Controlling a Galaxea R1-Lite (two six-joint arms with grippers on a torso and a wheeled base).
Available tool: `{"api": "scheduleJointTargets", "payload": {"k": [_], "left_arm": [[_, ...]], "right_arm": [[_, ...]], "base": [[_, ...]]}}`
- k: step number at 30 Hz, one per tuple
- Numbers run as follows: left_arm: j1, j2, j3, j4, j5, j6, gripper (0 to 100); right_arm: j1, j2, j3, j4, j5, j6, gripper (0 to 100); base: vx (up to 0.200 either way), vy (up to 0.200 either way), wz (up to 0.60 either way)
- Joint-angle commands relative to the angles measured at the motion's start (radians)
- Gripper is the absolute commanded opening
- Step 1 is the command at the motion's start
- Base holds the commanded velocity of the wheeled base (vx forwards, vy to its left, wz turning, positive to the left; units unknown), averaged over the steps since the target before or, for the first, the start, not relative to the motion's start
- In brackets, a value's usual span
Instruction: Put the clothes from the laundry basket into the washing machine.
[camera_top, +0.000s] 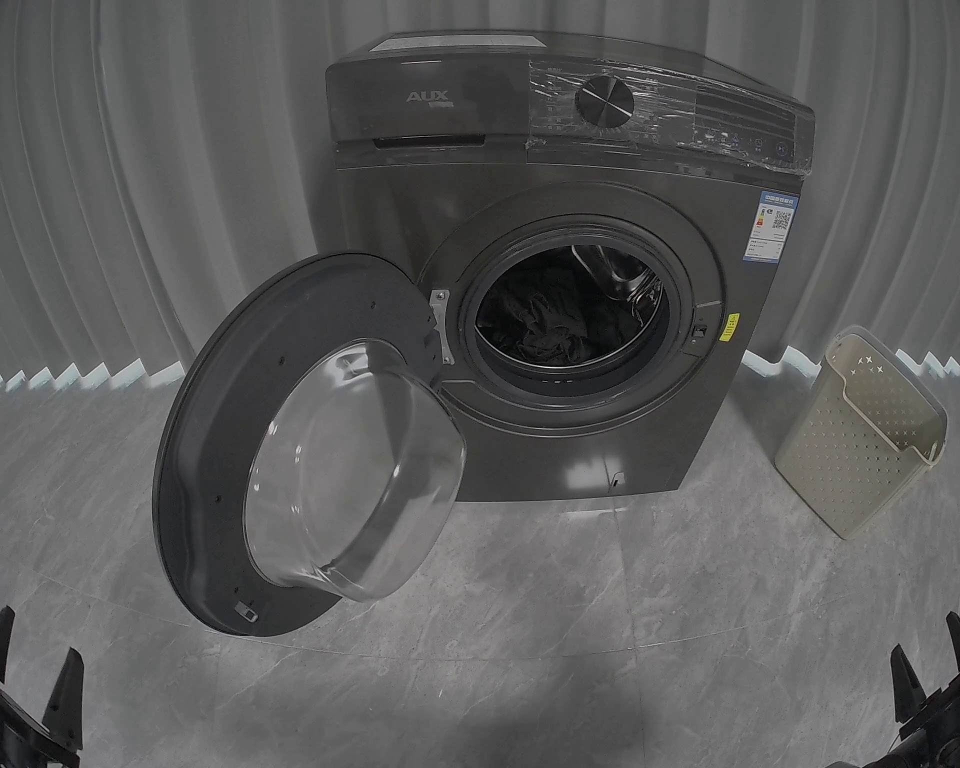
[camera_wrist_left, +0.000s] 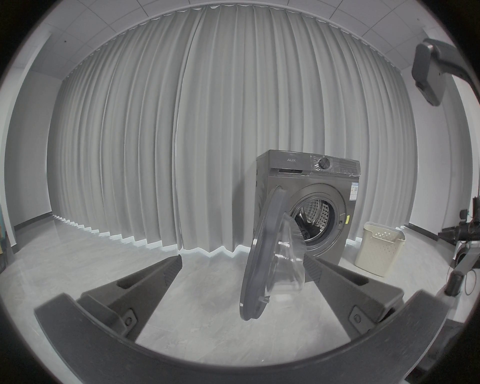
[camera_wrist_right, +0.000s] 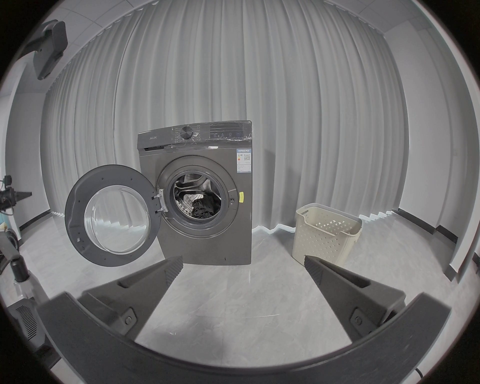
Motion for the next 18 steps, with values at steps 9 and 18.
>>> {"api": "scheduleJointTargets", "payload": {"k": [9,18], "left_arm": [[-0.024,0.644,-0.064,-0.324,-0.062,-0.010,100],[-0.062,0.886,-0.118,-0.405,-0.074,-0.010,100]], "right_arm": [[0.000,-0.015,0.015,0.000,0.001,0.000,100],[0.000,-0.015,0.015,0.000,0.001,0.000,100]], "base": [[0.000,0.000,0.00],[0.000,0.000,0.00]]}}
